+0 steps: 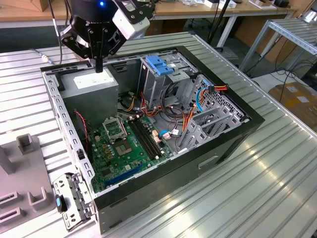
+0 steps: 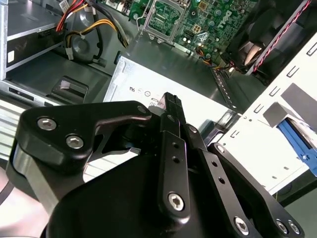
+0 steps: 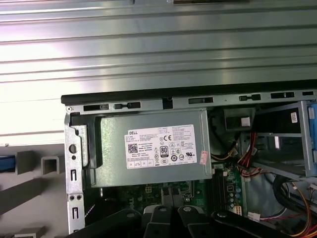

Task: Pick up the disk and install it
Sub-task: 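Reach for the disk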

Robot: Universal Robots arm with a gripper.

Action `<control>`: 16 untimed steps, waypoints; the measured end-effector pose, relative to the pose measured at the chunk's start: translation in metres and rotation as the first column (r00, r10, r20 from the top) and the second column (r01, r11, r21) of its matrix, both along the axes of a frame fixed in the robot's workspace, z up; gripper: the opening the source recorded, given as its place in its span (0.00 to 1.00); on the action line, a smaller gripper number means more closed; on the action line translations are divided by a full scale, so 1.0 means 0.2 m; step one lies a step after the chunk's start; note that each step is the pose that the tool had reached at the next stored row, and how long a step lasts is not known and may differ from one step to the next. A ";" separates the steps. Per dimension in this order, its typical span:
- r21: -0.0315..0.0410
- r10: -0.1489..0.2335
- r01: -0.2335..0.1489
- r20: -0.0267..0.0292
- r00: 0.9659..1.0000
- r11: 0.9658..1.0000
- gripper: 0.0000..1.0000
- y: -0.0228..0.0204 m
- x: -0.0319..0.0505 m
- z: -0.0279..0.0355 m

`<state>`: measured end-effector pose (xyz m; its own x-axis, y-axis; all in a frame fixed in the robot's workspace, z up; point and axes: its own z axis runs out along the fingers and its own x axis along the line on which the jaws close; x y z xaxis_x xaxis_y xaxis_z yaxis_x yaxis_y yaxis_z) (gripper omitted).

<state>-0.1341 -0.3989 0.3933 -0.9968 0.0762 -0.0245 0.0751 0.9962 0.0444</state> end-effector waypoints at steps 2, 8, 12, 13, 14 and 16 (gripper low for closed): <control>0.000 0.000 0.000 0.000 1.000 1.000 0.11 0.000 -0.004 0.000; 0.000 0.000 0.000 0.000 1.000 1.000 0.11 0.000 -0.016 0.000; 0.000 0.000 0.000 0.000 1.000 1.000 0.11 0.000 -0.027 0.000; 0.000 0.000 0.000 0.000 1.000 1.000 0.11 0.000 -0.030 0.000; 0.000 0.000 0.000 0.000 1.000 1.000 0.11 0.000 -0.032 0.000; 0.000 0.000 0.000 0.000 1.000 1.000 0.11 0.000 -0.037 0.000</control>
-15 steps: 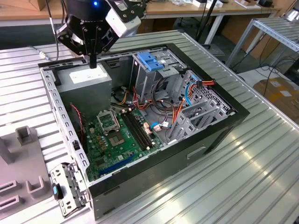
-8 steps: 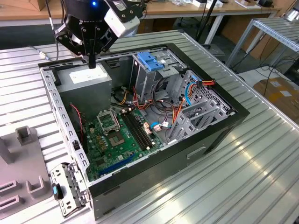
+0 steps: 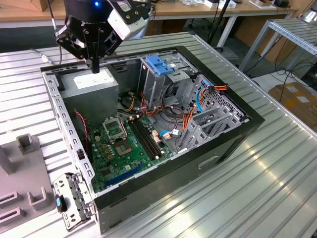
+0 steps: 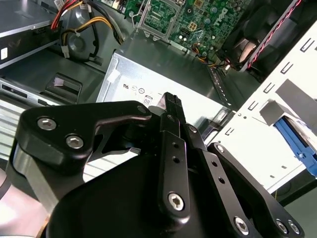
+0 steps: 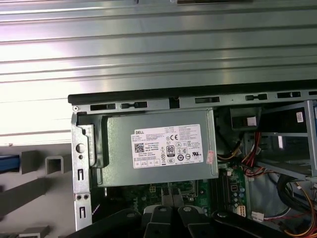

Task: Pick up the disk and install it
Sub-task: 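Reach for the disk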

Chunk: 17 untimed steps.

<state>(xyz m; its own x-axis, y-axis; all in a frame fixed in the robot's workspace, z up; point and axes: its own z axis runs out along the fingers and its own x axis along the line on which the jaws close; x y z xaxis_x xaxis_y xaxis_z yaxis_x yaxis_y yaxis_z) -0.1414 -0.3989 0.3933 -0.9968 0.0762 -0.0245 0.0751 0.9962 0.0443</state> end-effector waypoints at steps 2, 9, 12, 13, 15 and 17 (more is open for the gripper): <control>0.000 0.000 0.000 0.000 1.000 1.000 0.11 0.000 -0.006 0.000; 0.000 0.000 0.000 0.000 1.000 1.000 0.11 0.000 -0.024 0.000; 0.000 0.000 0.000 0.000 1.000 1.000 0.11 0.000 -0.031 0.000; 0.000 0.000 0.000 0.000 1.000 1.000 0.11 0.000 -0.034 0.000; 0.000 0.000 0.000 0.000 1.000 1.000 0.11 0.000 -0.039 0.000; 0.000 0.000 0.000 0.000 1.000 1.000 0.11 0.000 -0.045 0.000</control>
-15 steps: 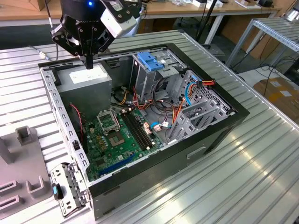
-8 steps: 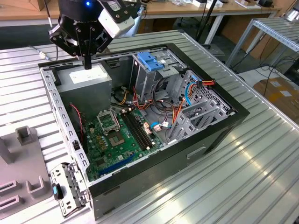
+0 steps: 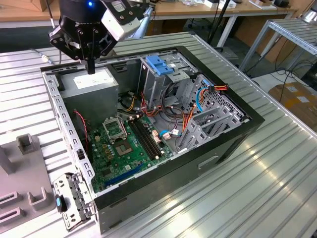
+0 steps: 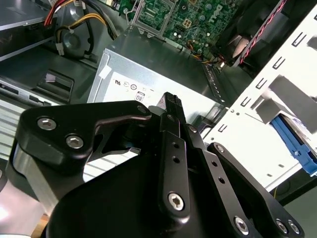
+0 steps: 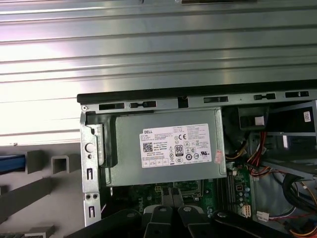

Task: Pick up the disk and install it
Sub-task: 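Reach for the disk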

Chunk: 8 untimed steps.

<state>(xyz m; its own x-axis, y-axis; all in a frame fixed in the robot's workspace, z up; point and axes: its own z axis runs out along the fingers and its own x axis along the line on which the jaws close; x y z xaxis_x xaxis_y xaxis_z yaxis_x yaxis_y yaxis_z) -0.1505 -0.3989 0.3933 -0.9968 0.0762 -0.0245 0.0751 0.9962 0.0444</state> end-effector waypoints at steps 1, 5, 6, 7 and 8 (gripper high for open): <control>0.000 0.000 0.000 0.000 1.000 1.000 0.11 0.000 -0.003 0.000; 0.000 0.000 0.000 0.000 1.000 1.000 0.11 0.000 -0.010 0.000; 0.000 0.000 0.000 0.000 1.000 1.000 0.11 0.000 -0.012 0.000; 0.000 0.000 0.000 0.000 1.000 1.000 0.11 0.000 -0.014 0.000; 0.000 0.000 0.000 0.000 1.000 1.000 0.11 0.000 -0.016 0.000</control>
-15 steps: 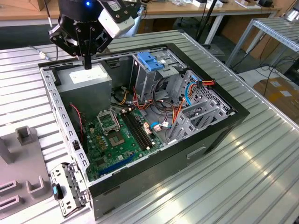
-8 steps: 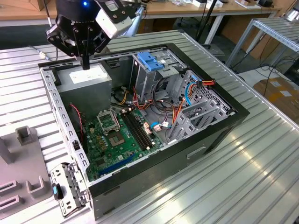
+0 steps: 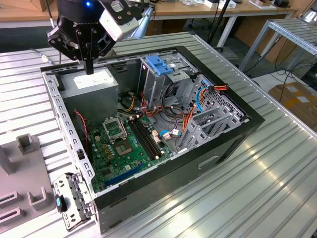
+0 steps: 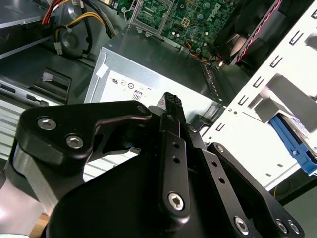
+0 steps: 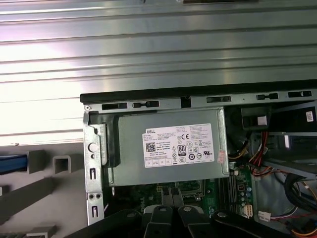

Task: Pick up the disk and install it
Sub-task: 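Reach for the disk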

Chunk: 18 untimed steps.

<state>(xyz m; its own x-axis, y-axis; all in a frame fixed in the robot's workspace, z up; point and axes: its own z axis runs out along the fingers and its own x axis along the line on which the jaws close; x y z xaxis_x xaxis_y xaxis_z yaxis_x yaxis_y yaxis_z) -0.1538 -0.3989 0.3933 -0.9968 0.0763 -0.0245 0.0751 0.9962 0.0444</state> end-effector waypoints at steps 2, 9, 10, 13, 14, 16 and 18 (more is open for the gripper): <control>0.000 0.000 0.000 0.000 1.000 1.000 0.11 0.000 -0.004 0.000; 0.000 0.000 0.000 0.000 1.000 1.000 0.11 0.000 -0.016 0.000; 0.000 0.000 0.000 0.000 1.000 1.000 0.11 0.000 -0.018 0.000; 0.000 0.000 0.000 0.000 1.000 1.000 0.11 0.000 -0.024 0.000; 0.000 0.000 0.000 0.000 1.000 1.000 0.11 0.000 -0.027 0.000; 0.000 0.000 0.000 0.000 1.000 1.000 0.11 0.000 -0.032 0.000; 0.000 0.000 0.000 0.000 1.000 1.000 0.11 0.000 -0.035 0.000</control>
<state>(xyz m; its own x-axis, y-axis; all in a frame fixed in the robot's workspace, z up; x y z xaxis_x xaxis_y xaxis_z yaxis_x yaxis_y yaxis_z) -0.1609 -0.3989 0.3933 -0.9968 0.0762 -0.0244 0.0751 0.9962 0.0443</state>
